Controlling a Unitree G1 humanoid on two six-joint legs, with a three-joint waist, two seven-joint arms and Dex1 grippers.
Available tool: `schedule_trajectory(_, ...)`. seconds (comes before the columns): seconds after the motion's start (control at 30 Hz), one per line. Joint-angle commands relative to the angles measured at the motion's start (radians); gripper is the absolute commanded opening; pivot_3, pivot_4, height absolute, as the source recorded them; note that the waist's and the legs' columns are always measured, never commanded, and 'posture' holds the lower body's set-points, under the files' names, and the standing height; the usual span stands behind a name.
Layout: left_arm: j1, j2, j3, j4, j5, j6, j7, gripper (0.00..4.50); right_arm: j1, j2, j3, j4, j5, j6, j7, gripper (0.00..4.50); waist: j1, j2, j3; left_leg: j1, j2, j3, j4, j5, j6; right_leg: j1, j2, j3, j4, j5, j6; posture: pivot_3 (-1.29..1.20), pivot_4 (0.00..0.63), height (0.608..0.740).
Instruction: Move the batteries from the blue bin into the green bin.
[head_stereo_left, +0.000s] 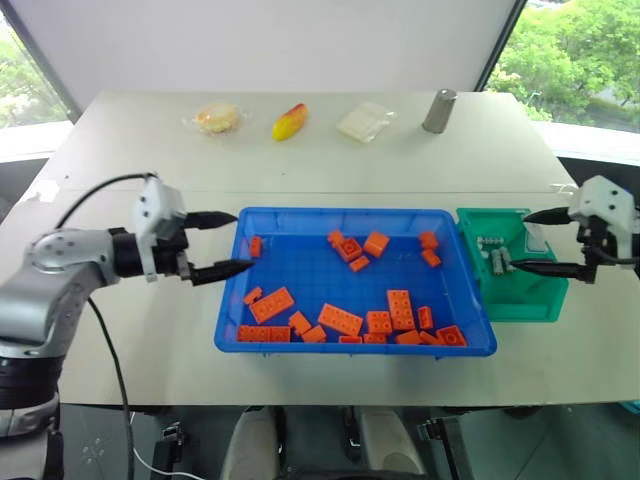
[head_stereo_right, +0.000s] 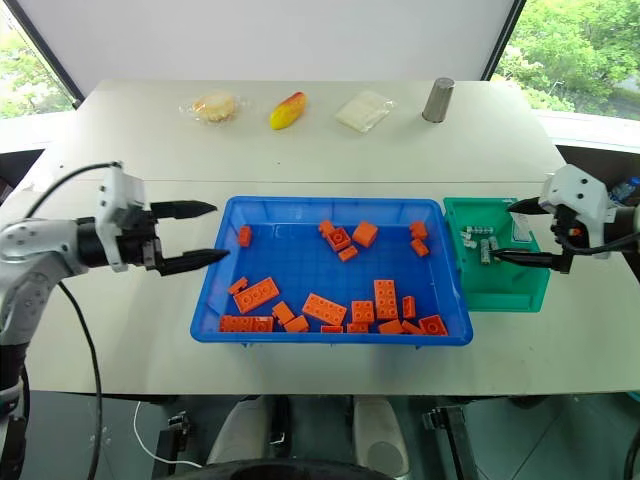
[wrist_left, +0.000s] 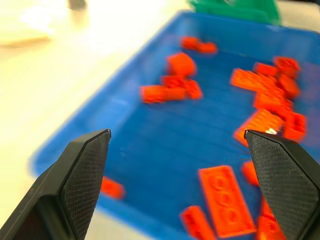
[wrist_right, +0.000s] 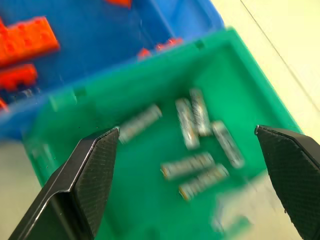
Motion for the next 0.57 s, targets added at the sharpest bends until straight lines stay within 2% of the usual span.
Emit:
schedule_trajectory(0.03,0.029,0.033,0.066,-0.033,-0.018,0.009,0.002,4.50,-0.063,-0.007,-0.030,0.124,0.014,-0.051,0.030,4.46,-0.002,0.000,0.000,0.000,0.000,0.000,0.000,0.000,0.000,0.000,0.000,0.000,0.000,0.000,0.000,0.00,0.150,0.740)
schedule_trajectory(0.27,0.076,0.133,0.191,0.026,-0.022,0.003,-0.047,4.50,-0.130,-0.052,0.007,0.426,-0.060,-0.129,0.088,4.46,0.003,0.000,0.000,0.000,0.000,0.000,-0.001,0.000,0.000,0.000,0.000,0.000,0.000,0.000,-0.001,0.00,0.150,0.740)
schedule_trajectory(0.57,0.112,0.160,0.224,0.048,-0.015,0.005,-0.059,4.50,-0.181,-0.031,-0.001,0.548,-0.064,-0.165,0.091,4.46,0.000,0.002,0.000,0.002,0.000,0.002,-0.001,0.000,0.000,0.000,0.000,0.001,0.001,0.000,-0.001,0.00,0.150,0.740)
